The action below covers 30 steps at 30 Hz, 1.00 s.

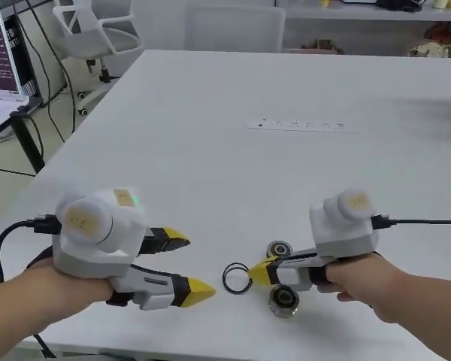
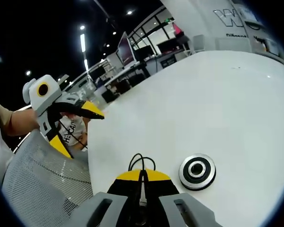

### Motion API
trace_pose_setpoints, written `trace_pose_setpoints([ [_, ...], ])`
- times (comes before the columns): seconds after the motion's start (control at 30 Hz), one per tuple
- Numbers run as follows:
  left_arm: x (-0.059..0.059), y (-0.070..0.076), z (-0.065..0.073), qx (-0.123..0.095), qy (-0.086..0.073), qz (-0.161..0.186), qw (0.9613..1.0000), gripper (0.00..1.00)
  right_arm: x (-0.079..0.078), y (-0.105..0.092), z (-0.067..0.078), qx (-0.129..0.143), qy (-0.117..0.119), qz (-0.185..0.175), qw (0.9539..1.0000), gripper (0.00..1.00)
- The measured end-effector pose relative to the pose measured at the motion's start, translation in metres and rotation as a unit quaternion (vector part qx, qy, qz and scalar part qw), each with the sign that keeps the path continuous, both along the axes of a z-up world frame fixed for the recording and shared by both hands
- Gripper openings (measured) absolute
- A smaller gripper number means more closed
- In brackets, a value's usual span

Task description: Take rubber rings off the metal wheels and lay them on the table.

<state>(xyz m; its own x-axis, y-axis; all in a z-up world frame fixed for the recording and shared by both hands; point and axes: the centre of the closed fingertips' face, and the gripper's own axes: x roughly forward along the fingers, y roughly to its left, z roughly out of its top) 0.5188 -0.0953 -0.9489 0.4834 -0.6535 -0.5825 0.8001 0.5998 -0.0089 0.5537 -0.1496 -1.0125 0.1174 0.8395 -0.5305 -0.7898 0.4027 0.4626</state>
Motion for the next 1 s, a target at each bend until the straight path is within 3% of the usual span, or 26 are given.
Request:
trace_pose_setpoints([
  [0.33, -0.001, 0.000, -0.002, 0.000, 0.003, 0.001, 1.0000, 0.52, 0.002, -0.003, -0.005, -0.017, -0.009, -0.008, 0.9998, 0.00],
  [0.6, -0.003, -0.001, -0.003, 0.003, 0.007, -0.002, 1.0000, 0.52, 0.004, -0.004, -0.003, -0.015, -0.017, -0.010, 0.9997, 0.04],
  [1.0, 0.002, -0.005, 0.003, 0.008, 0.004, -0.005, 0.9999, 0.52, 0.010, -0.013, 0.022, -0.002, -0.041, -0.012, 0.9991, 0.08],
])
